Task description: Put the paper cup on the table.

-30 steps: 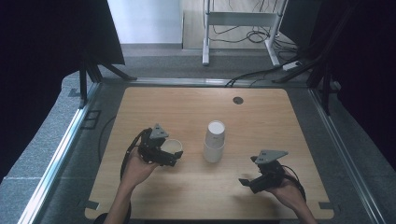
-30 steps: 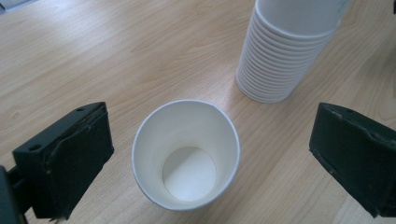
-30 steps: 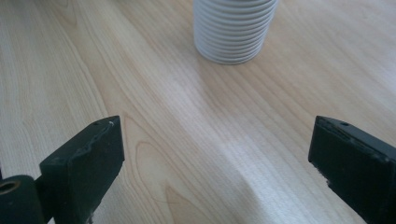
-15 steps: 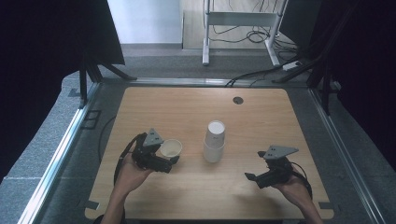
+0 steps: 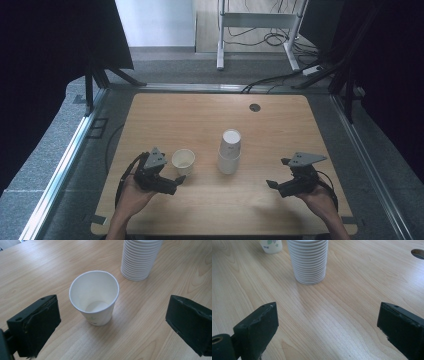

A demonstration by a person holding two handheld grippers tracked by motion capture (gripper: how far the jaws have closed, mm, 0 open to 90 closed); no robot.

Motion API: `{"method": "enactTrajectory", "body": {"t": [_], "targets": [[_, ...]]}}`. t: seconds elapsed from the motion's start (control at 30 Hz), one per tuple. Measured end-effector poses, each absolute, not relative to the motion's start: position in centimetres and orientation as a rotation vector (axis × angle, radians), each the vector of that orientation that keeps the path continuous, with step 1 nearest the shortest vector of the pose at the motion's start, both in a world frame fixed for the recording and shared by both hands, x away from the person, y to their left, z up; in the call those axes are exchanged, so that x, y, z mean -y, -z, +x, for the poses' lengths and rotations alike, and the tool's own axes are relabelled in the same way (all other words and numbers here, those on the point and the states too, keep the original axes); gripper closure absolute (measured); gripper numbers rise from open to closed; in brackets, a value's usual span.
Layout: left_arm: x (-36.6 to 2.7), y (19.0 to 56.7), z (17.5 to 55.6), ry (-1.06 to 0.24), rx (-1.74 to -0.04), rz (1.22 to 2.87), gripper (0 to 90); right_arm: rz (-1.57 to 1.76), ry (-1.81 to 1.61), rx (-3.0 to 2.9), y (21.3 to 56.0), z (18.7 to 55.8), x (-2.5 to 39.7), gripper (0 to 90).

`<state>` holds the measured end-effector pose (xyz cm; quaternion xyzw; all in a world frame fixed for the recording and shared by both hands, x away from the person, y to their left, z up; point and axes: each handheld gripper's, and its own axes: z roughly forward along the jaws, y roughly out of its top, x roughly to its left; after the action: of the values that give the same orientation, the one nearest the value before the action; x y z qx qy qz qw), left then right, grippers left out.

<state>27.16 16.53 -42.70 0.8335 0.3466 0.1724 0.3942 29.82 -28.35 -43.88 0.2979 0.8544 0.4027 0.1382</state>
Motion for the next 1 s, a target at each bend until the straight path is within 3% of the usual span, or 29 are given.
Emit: {"method": "enactTrajectory", "body": {"t": [1.0], "targets": [[-16.5,48.7,26.8,-0.395,-0.926,2.283,0.0,0.992,-0.968,-2.585,48.8,31.1,28.6,2.0]]}}
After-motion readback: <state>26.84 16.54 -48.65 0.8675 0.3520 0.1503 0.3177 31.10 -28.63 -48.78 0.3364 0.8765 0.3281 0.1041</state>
